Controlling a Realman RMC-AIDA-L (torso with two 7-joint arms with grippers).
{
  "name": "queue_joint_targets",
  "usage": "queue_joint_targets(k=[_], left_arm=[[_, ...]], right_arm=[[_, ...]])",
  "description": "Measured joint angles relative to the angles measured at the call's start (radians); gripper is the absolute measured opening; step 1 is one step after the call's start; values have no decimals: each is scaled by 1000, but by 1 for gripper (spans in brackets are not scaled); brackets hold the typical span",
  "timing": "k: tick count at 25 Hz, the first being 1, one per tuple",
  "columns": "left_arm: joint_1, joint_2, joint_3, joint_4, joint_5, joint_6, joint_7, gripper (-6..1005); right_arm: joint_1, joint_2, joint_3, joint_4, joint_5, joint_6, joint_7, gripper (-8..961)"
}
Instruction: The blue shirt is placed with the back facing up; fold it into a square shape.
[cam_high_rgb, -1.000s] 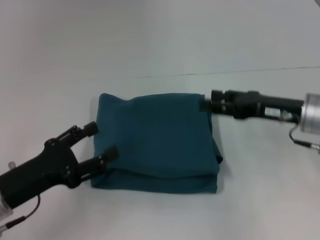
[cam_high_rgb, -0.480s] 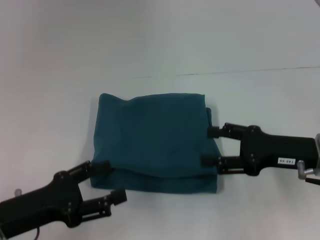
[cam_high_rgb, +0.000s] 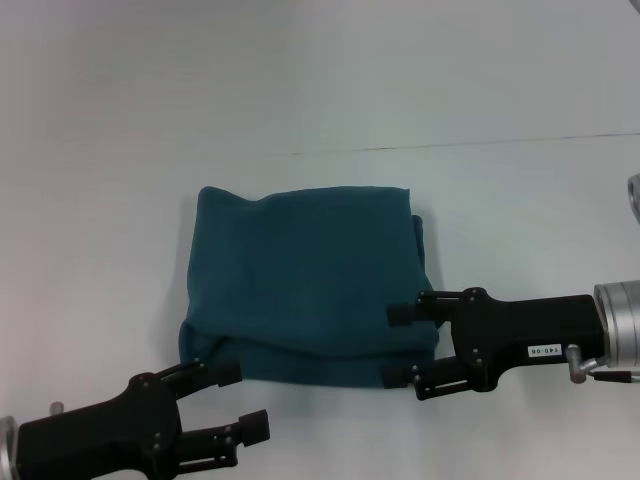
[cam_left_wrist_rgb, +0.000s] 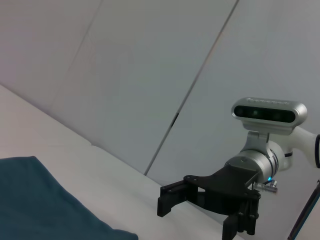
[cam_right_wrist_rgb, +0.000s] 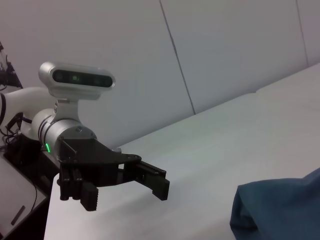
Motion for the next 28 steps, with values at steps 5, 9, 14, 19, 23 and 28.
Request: queue_joint_targets(k=[5,9,14,19,23,28], left_arm=[[-1,0,0,-1,0,0,0,919],[-1,0,-3,-1,0,-1,0,919],[-2,0,-4,-1,0,-2,0,919],[-2,0,-5,-1,0,-2,0,919],[-2,0,-5,-1,0,-1,0,919],[-2,0,-6,-1,0,-1,0,919]], right_arm=[[5,0,0,0,-1,0,9,926],[5,-1,0,0,-1,0,11,926],[8,-1,0,1,-1,-1,20,925],[9,-2,2,1,-1,-7,29,925],[7,-4,0,0,-1,-8,39,924],[4,-4,0,1,-1,-9,42,923]])
